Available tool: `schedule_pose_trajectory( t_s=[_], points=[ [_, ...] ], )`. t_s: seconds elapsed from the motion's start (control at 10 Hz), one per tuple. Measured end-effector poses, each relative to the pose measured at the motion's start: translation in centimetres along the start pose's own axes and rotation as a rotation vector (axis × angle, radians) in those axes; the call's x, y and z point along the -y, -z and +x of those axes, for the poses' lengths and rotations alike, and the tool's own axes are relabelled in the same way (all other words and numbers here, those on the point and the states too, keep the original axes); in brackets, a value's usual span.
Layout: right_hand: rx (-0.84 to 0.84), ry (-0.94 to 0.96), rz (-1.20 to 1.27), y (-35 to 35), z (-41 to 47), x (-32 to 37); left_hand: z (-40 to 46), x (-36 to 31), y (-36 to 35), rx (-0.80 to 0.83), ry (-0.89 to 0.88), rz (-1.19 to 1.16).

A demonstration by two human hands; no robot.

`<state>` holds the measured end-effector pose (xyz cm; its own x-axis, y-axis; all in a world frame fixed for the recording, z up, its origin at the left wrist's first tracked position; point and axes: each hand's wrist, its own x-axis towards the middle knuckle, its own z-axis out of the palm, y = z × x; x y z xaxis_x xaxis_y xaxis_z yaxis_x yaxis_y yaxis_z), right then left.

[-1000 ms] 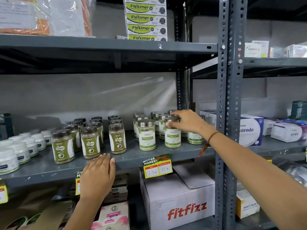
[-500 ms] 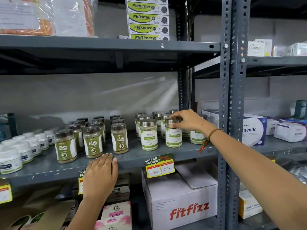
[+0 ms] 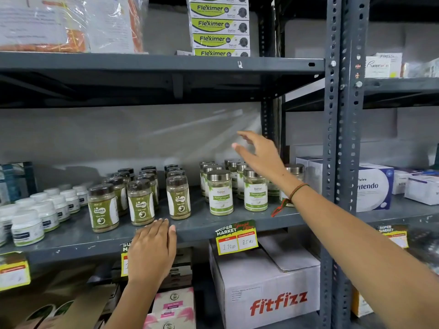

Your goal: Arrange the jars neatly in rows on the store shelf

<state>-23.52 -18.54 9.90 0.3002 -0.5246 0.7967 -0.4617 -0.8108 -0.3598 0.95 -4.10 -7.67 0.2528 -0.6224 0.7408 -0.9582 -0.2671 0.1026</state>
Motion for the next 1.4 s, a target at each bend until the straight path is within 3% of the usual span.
schedule_pose_trajectory(
  t_s=[0.1, 0.3, 0.5, 1.4],
  points=[
    [0.102, 0.077, 0.029, -2.9, 0.5, 3.6, 0.1, 0.1, -0.1, 0.008, -0.008, 0.004],
    [0.452, 0.193, -0.191, -9.3, 1.1, 7.8, 0.2, 0.4, -0.3, 0.000, -0.012, 0.018],
    [0.576, 0.120, -0.252, -12.6, 1.4, 7.8, 0.2, 0.3, -0.3, -0.020, -0.013, 0.021],
    [0.336, 0.117, -0.289, -9.7, 0.1, 8.6, 0.6, 0.4, -0.1, -0.018, -0.018, 0.007]
  ],
)
